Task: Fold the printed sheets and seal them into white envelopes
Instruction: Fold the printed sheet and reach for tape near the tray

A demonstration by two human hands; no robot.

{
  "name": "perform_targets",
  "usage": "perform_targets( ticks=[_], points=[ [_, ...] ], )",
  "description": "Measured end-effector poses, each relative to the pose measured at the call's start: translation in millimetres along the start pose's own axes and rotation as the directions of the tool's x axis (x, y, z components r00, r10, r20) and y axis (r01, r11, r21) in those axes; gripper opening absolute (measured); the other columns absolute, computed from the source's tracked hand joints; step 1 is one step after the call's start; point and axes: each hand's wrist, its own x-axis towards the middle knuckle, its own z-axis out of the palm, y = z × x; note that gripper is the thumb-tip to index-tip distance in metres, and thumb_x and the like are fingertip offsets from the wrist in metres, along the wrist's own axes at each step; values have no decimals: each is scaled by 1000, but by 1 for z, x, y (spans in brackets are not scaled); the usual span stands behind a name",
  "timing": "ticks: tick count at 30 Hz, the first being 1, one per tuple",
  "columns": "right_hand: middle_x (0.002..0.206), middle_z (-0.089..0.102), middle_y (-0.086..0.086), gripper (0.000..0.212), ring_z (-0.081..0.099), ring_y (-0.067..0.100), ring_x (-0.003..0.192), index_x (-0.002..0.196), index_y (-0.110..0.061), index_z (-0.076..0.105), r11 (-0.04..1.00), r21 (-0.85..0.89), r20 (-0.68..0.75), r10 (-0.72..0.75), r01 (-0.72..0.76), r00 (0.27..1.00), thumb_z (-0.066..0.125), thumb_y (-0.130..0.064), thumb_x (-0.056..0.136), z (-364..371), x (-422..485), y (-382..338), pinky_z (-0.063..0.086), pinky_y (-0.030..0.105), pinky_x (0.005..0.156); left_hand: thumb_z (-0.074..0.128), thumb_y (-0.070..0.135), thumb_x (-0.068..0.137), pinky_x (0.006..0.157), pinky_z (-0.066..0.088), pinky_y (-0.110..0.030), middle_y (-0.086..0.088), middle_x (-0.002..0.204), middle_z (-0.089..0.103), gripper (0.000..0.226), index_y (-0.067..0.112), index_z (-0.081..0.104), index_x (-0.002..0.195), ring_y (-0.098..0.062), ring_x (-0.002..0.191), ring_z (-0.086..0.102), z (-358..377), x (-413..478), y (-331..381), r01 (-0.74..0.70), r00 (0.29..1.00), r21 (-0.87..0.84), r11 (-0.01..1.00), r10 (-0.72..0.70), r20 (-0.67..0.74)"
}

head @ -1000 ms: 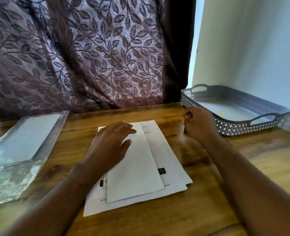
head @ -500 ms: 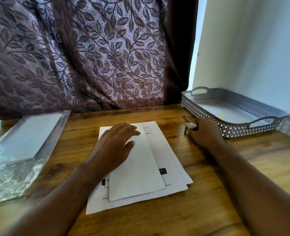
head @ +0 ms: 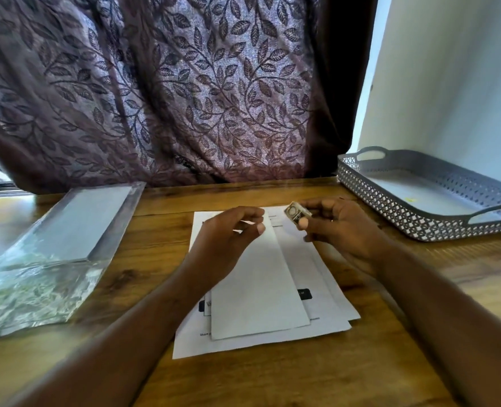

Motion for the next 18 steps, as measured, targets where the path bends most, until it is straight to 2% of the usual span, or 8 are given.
perform_targets(
  ticks=[2,4,6,10,13,16,18],
  points=[
    [113,76,0,39,71,19,106,122,-14,70,1000,1,69,-26,26,997,78,-8,84,10,0,1,61,39,87,65,32,94,80,51,-10,24,105,66,30,27,65,123,10,97,61,2,0,4,28,1000,-64,998,-28,7],
    [113,76,0,43,71,17,107,123,-14,70,999,-12,114,-45,47,992,80,-8,81,16,-1,0,60,37,91,66,32,93,75,48,-6,27,100,64,31,28,64,124,14,94,60,5,-1,8,37,999,-93,995,-36,9],
    [112,76,0,51,72,15,107,125,-17,67,996,-49,147,-66,74,987,82,-9,78,20,-2,0,58,35,95,68,32,92,73,47,-5,28,98,63,32,28,64,124,14,93,59,6,-1,9,37,999,-91,995,-36,13],
    [106,77,0,62,73,16,104,132,-19,61,995,-69,136,-63,73,989,83,-7,75,24,0,2,56,42,99,71,32,90,71,48,-4,27,98,62,39,26,63,127,14,87,60,6,-2,8,19,1000,-36,999,-18,19],
    [108,78,-1,58,73,15,105,128,-18,64,996,-32,119,-83,87,989,82,-13,73,26,-2,1,55,42,99,71,32,90,72,48,-3,18,105,63,45,22,61,132,12,84,60,6,-3,9,-18,1000,14,1000,18,2],
    [110,77,-5,51,72,11,106,118,-23,71,993,-47,117,-100,106,988,82,-24,68,27,-3,-2,55,36,98,71,29,90,72,48,-4,24,97,61,48,23,57,135,16,86,58,6,-4,10,-20,1000,1,1000,20,-10],
    [109,77,-6,47,72,10,104,116,-25,72,993,-56,116,-96,103,989,82,-19,72,27,-3,-2,56,32,96,69,29,92,72,50,-6,24,96,61,49,27,51,138,15,86,60,6,-5,11,-4,1000,-23,1000,4,12]
  ],
)
